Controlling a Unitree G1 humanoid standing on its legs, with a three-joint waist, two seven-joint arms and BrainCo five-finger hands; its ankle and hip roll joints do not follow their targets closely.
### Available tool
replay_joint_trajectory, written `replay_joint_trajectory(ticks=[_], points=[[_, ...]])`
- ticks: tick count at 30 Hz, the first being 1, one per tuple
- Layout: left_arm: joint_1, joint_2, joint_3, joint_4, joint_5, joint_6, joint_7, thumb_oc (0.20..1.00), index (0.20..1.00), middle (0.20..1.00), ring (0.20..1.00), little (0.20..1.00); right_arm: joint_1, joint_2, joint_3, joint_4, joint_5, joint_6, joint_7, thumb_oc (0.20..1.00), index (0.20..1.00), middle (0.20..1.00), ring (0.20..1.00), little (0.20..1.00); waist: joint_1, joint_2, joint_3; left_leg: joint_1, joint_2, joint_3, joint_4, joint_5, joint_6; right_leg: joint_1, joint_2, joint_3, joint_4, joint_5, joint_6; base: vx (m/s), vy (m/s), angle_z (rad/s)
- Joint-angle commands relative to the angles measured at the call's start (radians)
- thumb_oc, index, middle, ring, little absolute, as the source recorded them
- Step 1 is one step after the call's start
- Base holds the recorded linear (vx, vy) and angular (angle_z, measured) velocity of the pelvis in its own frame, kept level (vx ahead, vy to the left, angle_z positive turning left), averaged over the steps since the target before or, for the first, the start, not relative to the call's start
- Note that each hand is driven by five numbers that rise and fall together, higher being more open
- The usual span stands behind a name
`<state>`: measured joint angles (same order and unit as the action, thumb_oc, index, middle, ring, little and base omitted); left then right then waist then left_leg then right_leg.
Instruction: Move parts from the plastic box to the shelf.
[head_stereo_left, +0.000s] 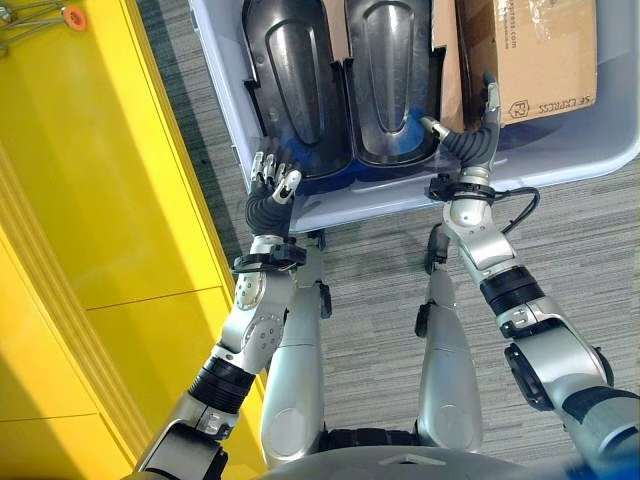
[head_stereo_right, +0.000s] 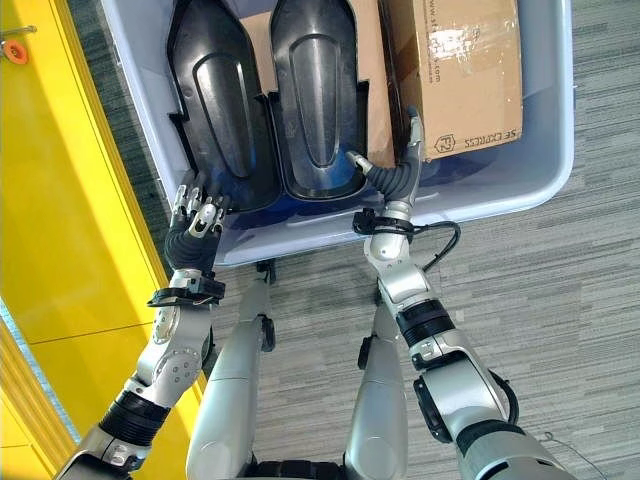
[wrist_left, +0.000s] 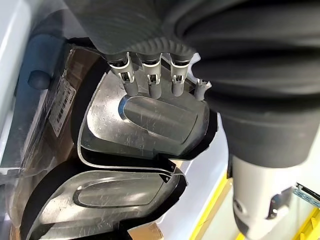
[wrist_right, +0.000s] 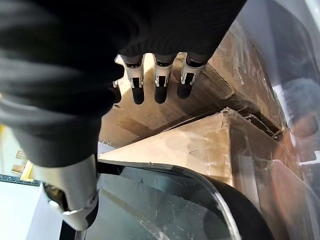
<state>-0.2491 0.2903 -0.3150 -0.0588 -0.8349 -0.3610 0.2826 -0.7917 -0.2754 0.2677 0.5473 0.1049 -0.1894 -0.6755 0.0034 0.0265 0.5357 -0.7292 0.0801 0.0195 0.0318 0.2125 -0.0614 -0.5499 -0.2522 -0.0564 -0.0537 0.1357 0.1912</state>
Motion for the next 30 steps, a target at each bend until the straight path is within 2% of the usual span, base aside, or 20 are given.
replay_joint_trajectory(ticks=[1, 6, 9, 16, 17, 18, 19, 30], points=[[0.037, 0.044, -0.022, -0.118, 0.008, -0.054, -0.032, 1.0, 1.0, 1.0, 1.0, 1.0, -0.057, -0.036, -0.043, 0.144, 0.086, -0.008, 0.004, 1.0, 1.0, 1.0, 1.0, 1.0, 0.043, 0.02, -0.016, 0.032, 0.045, 0.03, 0.035, -0.099, -0.037, -0.035, -0.075, 0.018, 0.118, -0.03, 0.005, 0.0, 0.001, -0.04], [0.038, 0.051, -0.033, -0.123, -0.006, -0.056, -0.039, 1.0, 1.0, 1.0, 1.0, 1.0, -0.131, -0.062, -0.044, 0.241, 0.157, -0.023, 0.012, 1.0, 1.0, 1.0, 1.0, 1.0, 0.05, 0.022, -0.016, 0.03, 0.045, 0.032, 0.034, -0.101, -0.037, -0.038, -0.075, 0.017, 0.119, -0.029, 0.004, 0.0, 0.003, -0.01], [0.038, 0.064, -0.061, -0.133, -0.026, -0.056, -0.049, 1.0, 1.0, 1.0, 1.0, 1.0, -0.287, -0.117, 0.004, 0.493, 0.223, 0.0, 0.04, 1.0, 1.0, 1.0, 1.0, 1.0, 0.073, 0.035, -0.016, 0.026, 0.044, 0.033, 0.031, -0.099, -0.033, -0.043, -0.075, 0.015, 0.125, -0.032, 0.002, 0.01, 0.019, -0.07], [0.024, 0.066, -0.082, -0.127, -0.032, -0.059, -0.057, 1.0, 1.0, 1.0, 1.0, 1.0, -0.362, -0.127, 0.106, 0.644, 0.175, 0.05, 0.086, 1.0, 1.0, 1.0, 1.0, 1.0, 0.098, 0.045, -0.016, 0.021, 0.042, 0.028, 0.03, -0.095, -0.031, -0.042, -0.073, 0.002, 0.128, -0.034, 0.003, 0.01, 0.002, -0.03], [0.018, 0.066, -0.082, -0.127, -0.03, -0.063, -0.056, 1.0, 1.0, 1.0, 1.0, 1.0, -0.367, -0.124, 0.135, 0.658, 0.137, 0.065, 0.091, 0.661, 0.661, 0.661, 0.661, 0.661, 0.102, 0.047, -0.016, 0.021, 0.04, 0.026, 0.028, -0.093, -0.031, -0.04, -0.073, 0.0, 0.128, -0.035, 0.003, 0.0, 0.0, 0.0], [0.013, 0.067, -0.081, -0.127, -0.028, -0.062, -0.055, 1.0, 1.0, 1.0, 1.0, 1.0, -0.37, -0.119, 0.164, 0.661, 0.098, 0.078, 0.103, 0.244, 0.244, 0.244, 0.244, 0.244, 0.105, 0.047, -0.016, 0.022, 0.039, 0.025, 0.026, -0.092, -0.03, -0.04, -0.072, 0.0, 0.128, -0.035, 0.004, 0.01, -0.003, 0.03], [0.012, 0.064, -0.082, -0.127, -0.027, -0.062, -0.055, 1.0, 1.0, 1.0, 1.0, 1.0, -0.369, -0.118, 0.16, 0.66, 0.1, 0.074, 0.097, 0.2, 0.2, 0.2, 0.2, 0.2, 0.105, 0.047, -0.016, 0.022, 0.039, 0.025, 0.026, -0.093, -0.03, -0.039, -0.072, -0.001, 0.128, -0.035, 0.004, 0.0, 0.0, 0.0], [0.004, 0.051, -0.062, -0.119, -0.011, -0.068, -0.038, 1.0, 1.0, 1.0, 1.0, 1.0, -0.337, -0.105, 0.18, 0.537, -0.016, 0.084, 0.047, 0.2, 0.2, 0.2, 0.2, 0.2, 0.09, 0.034, -0.016, 0.028, 0.042, 0.027, 0.025, -0.094, -0.03, -0.037, -0.07, 0.0, 0.127, -0.037, 0.006, 0.0, 0.0, 0.0]])
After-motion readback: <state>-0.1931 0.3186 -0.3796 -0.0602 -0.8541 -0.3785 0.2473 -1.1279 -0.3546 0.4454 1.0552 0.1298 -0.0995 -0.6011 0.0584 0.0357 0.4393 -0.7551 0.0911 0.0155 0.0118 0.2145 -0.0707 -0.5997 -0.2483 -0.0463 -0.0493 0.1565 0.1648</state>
